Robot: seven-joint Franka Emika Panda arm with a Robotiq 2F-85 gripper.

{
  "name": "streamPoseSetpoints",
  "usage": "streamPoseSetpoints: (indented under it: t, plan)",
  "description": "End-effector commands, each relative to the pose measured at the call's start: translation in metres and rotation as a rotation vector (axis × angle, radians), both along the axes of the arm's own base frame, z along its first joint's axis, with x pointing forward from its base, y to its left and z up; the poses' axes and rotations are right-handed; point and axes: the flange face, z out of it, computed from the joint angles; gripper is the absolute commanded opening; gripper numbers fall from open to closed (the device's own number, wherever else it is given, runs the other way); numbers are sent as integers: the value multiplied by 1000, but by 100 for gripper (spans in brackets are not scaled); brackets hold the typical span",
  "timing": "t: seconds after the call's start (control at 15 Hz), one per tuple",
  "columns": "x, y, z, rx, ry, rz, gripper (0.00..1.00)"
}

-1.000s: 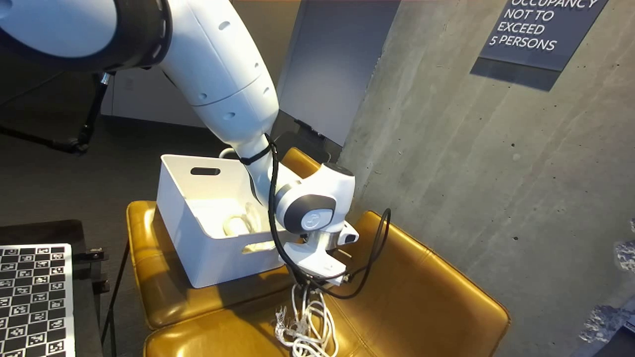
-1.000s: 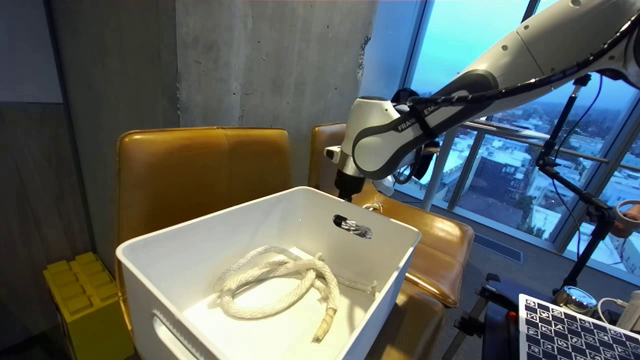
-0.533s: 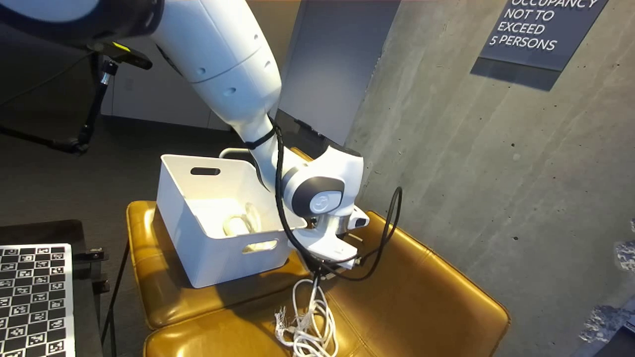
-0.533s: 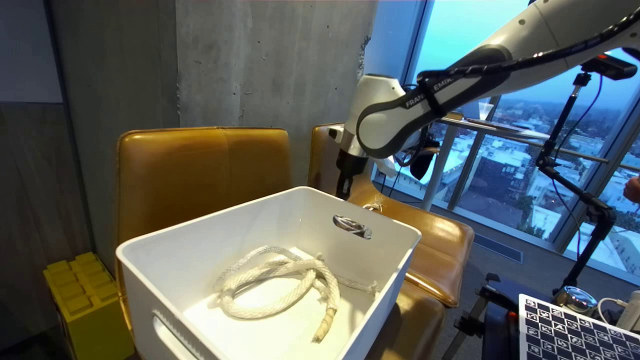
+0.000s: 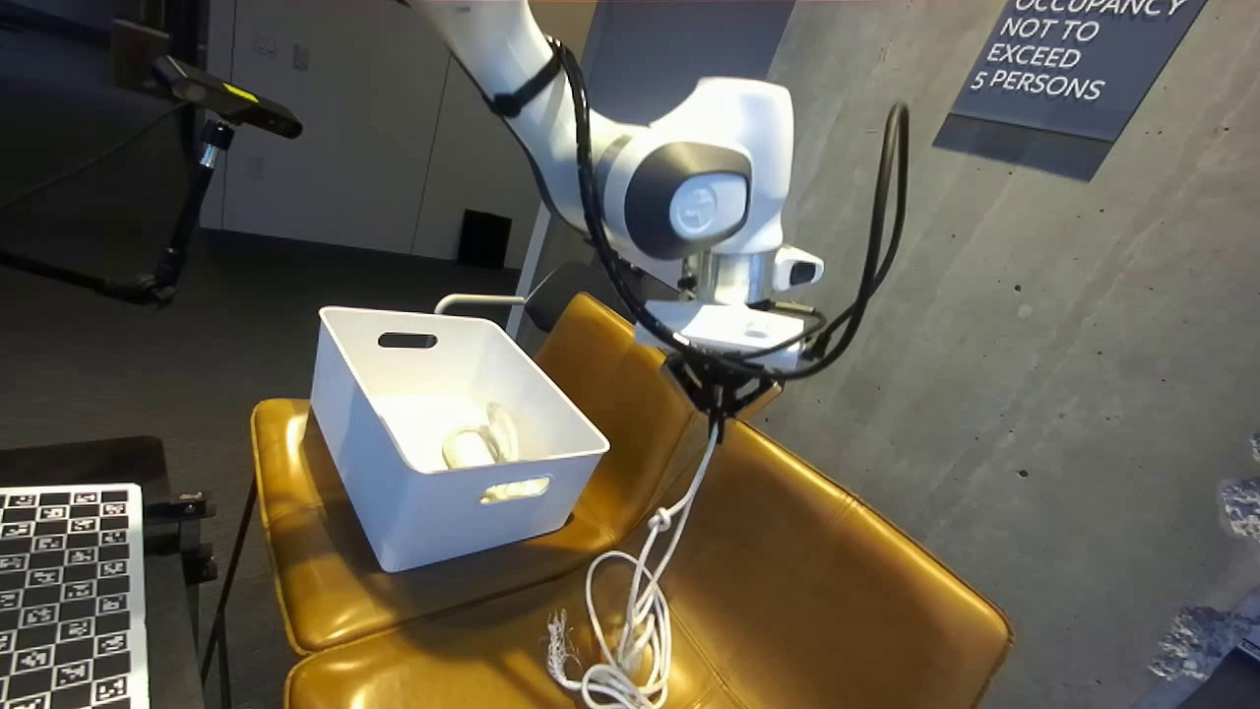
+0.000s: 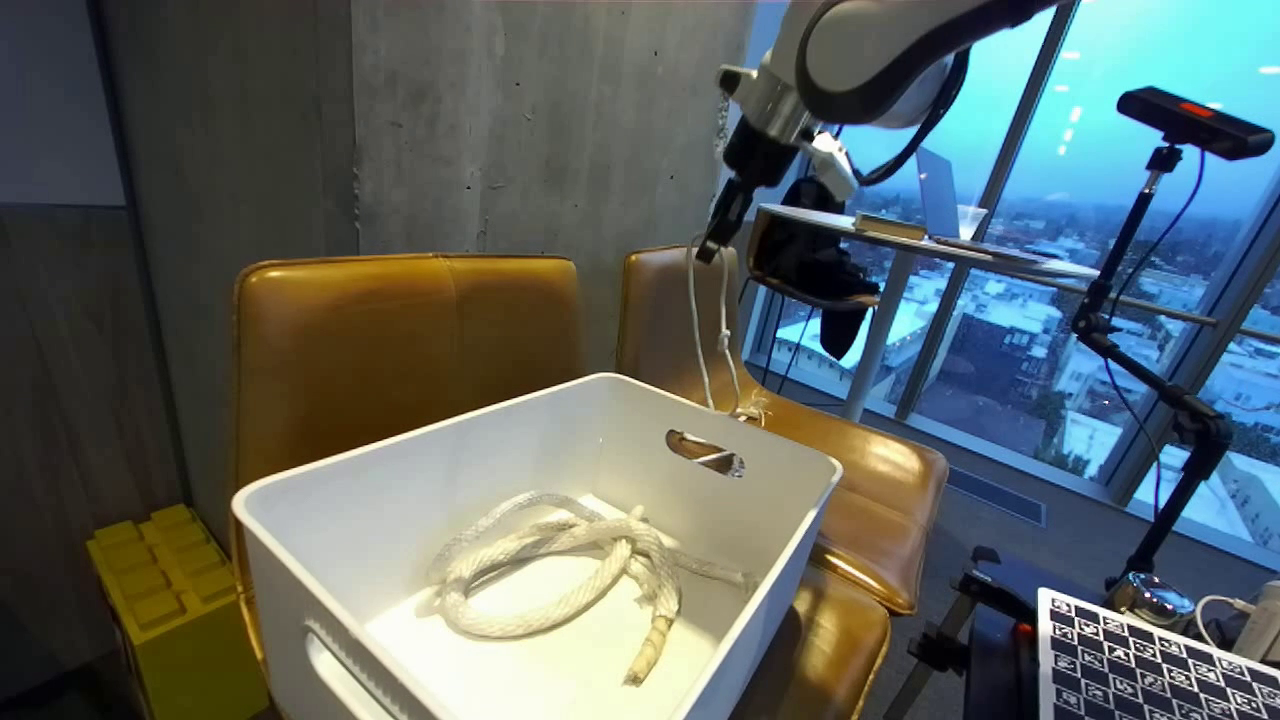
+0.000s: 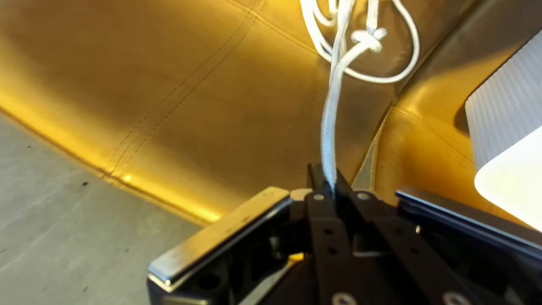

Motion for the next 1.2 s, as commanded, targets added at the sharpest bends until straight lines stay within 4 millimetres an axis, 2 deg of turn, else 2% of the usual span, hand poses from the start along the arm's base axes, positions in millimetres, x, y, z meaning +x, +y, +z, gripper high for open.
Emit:
streamPoseSetpoints:
  t: [0.0, 0.33, 0.53, 0.73, 1.13]
  plan:
    - [-38, 6, 85, 0, -62, -13, 1]
    - [-72, 40, 209, 5, -141, -8, 1]
    - [-85, 73, 262, 7, -176, 3, 1]
    - [-93, 116, 294, 13, -197, 28, 1]
    - [-93, 198, 327, 36, -213, 80, 1]
